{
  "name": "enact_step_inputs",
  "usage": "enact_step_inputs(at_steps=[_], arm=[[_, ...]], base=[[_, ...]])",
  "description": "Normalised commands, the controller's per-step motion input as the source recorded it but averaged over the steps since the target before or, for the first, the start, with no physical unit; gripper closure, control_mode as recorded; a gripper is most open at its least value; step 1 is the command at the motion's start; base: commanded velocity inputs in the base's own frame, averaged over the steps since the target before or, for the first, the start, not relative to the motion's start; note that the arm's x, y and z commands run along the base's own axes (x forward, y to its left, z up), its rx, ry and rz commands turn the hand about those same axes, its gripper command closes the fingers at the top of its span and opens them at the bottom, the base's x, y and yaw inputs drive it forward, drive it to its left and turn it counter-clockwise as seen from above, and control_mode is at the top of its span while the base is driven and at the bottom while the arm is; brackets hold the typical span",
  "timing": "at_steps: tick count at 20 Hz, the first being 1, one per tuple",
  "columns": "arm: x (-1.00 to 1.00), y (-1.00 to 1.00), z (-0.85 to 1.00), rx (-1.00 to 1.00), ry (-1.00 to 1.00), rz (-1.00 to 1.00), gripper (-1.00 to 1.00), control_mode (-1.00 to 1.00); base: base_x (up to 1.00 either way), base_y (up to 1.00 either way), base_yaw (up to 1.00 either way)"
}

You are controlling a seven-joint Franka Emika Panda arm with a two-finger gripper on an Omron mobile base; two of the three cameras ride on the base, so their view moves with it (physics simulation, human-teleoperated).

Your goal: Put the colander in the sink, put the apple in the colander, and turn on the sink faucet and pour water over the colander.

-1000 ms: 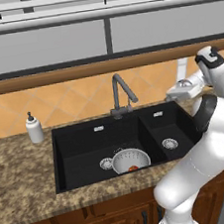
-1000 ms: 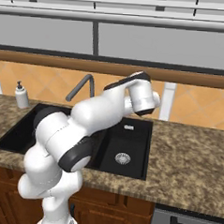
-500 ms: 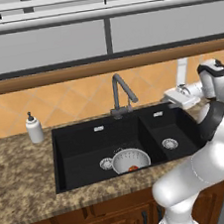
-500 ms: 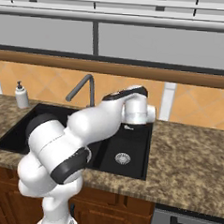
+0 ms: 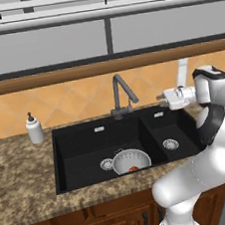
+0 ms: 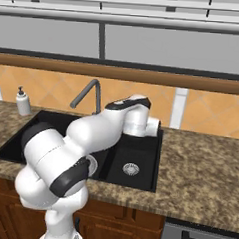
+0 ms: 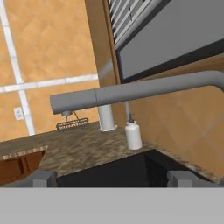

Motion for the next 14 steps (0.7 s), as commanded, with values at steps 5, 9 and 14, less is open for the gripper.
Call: enact_step_inputs(at_steps=[5,9,14], arm=[[0.37,0.00,-0.31,0.04,0.00,-0.08,-1.00,-1.00],[0.31,0.00,-0.26,0.05,-0.06,-0.02,-1.00,-1.00],[0.36,0.00,-0.14,0.06,-0.07,-0.01,-1.00,-1.00]], base=[[0.00,0.00,0.00],[0.00,0.00,0.00],[0.00,0.00,0.00]])
